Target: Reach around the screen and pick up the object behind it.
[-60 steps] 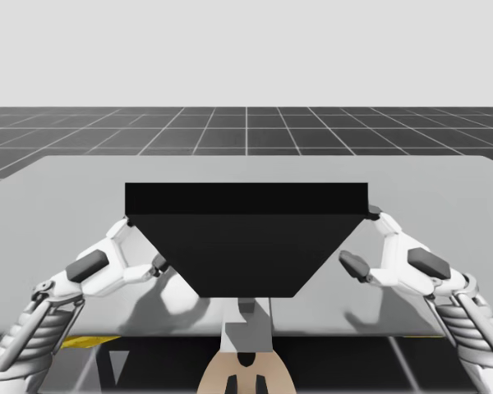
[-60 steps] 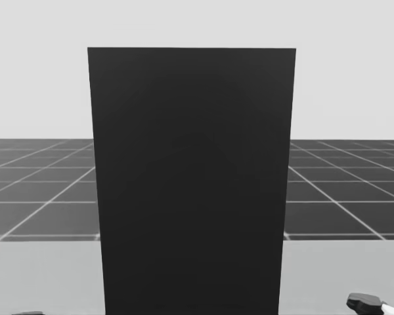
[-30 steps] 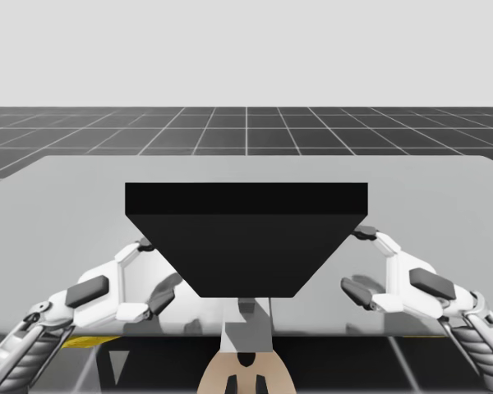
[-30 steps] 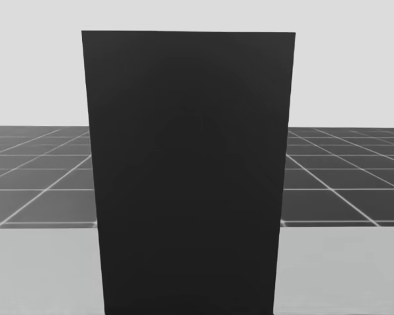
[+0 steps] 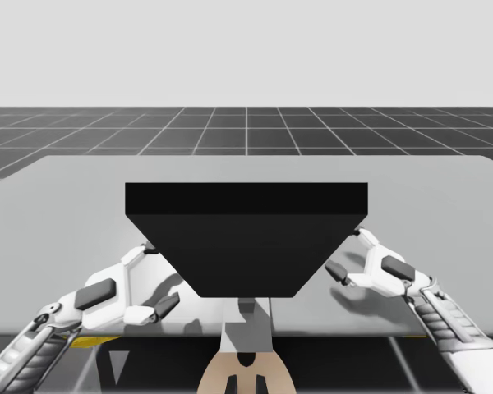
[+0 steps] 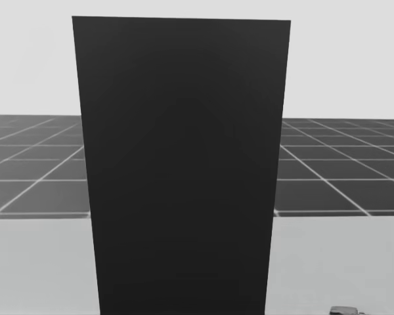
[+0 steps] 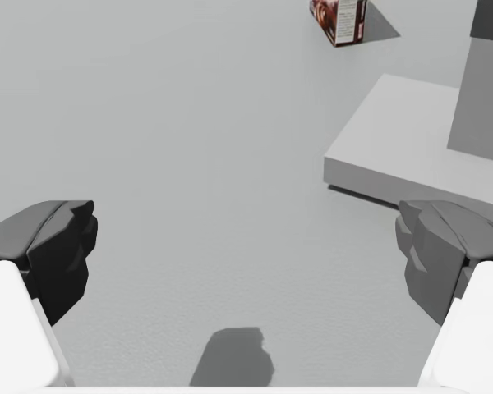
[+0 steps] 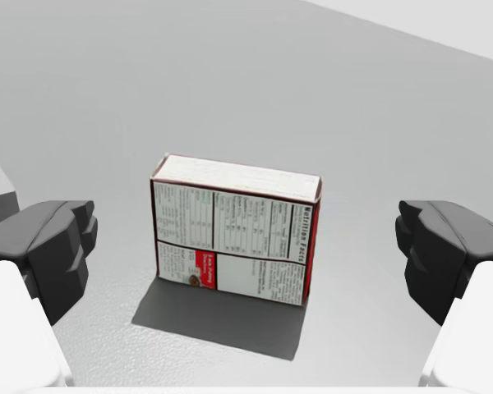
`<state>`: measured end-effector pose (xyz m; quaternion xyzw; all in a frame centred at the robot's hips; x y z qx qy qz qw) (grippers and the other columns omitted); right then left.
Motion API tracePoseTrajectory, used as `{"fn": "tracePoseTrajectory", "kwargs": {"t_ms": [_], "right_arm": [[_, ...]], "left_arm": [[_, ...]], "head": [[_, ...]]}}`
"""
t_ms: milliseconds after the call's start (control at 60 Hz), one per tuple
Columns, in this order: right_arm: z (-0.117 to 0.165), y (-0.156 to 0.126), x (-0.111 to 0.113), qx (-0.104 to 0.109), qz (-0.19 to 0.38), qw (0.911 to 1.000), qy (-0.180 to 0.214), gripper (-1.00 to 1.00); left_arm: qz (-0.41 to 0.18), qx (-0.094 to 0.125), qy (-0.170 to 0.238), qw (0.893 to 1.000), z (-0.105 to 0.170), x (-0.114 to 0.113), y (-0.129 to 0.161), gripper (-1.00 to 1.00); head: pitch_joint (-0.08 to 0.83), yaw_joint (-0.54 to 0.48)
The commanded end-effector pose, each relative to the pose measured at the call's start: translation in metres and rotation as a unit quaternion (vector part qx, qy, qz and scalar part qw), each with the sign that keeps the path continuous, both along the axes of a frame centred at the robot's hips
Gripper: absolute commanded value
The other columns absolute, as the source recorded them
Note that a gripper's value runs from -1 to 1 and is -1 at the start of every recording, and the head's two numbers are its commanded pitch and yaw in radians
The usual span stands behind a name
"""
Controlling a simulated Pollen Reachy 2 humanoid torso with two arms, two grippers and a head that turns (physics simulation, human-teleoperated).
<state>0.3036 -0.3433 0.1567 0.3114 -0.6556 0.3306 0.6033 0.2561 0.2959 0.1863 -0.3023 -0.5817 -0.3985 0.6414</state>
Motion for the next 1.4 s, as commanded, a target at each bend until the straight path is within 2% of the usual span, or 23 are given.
{"fn": "tracePoseTrajectory", "kwargs": {"t_ms": [17,100,283,317,500,683,733,750,767,817,833,900,1083,1400], "right_arm": [[-0.012,0.013,0.026,0.002,0.008,1.0000,0.000,-1.00],[-0.015,0.023,0.038,-0.001,0.022,0.9997,-0.010,-1.00],[-0.019,0.046,0.056,-0.011,0.040,0.9992,-0.004,-1.00],[-0.023,0.051,0.061,-0.019,0.039,0.9990,-0.003,-1.00],[-0.032,0.067,0.070,-0.027,0.055,0.9980,0.014,-1.00],[-0.040,0.080,0.075,-0.050,0.053,0.9972,0.016,-1.00],[-0.040,0.080,0.074,-0.044,0.047,0.9979,0.006,-1.00],[-0.040,0.080,0.073,-0.044,0.043,0.9981,0.001,-0.92],[-0.039,0.080,0.073,-0.046,0.039,0.9981,-0.001,-0.73],[-0.037,0.076,0.070,-0.034,0.023,0.9991,-0.010,0.83],[-0.037,0.075,0.070,-0.034,0.021,0.9991,-0.010,0.94],[-0.036,0.070,0.069,-0.033,0.016,0.9992,-0.012,1.00],[-0.036,0.054,0.063,-0.029,0.014,0.9994,-0.013,0.96],[-0.012,0.015,0.037,-0.045,-0.004,0.9978,-0.048,0.95]], "left_arm": [[-0.001,0.003,-0.003,1.000,-0.002,0.000,-0.002,-1.00],[-0.001,0.003,-0.004,1.000,-0.003,0.000,-0.002,-1.00],[-0.001,0.007,-0.011,1.000,-0.005,-0.001,-0.003,-1.00],[-0.001,0.008,-0.013,1.000,-0.006,-0.001,-0.002,-1.00],[-0.003,0.013,-0.023,1.000,-0.007,-0.004,-0.003,-1.00],[-0.007,0.018,-0.031,0.999,-0.008,-0.007,-0.004,-1.00],[-0.007,0.020,-0.033,0.999,-0.009,-0.007,-0.005,-1.00],[-0.007,0.021,-0.034,0.999,-0.009,-0.007,-0.005,-1.00],[-0.007,0.021,-0.034,0.999,-0.009,-0.007,-0.005,-1.00],[-0.007,0.022,-0.035,0.999,-0.009,-0.008,-0.004,-1.00],[-0.007,0.022,-0.035,0.999,-0.009,-0.008,-0.004,-1.00],[-0.007,0.022,-0.036,0.999,-0.010,-0.008,-0.004,-1.00],[-0.008,0.024,-0.039,0.999,-0.009,-0.009,-0.005,-1.00],[0.001,0.027,-0.038,0.999,-0.011,-0.009,-0.002,-1.00]], "head": [[0.113,-0.04],[0.117,-0.04],[0.126,-0.04],[0.127,-0.04],[0.131,-0.03],[0.132,-0.04],[0.131,-0.04],[0.131,-0.04],[0.130,-0.04],[0.131,-0.04],[0.131,-0.04],[0.131,-0.04],[0.128,-0.04],[0.126,-0.04]]}}
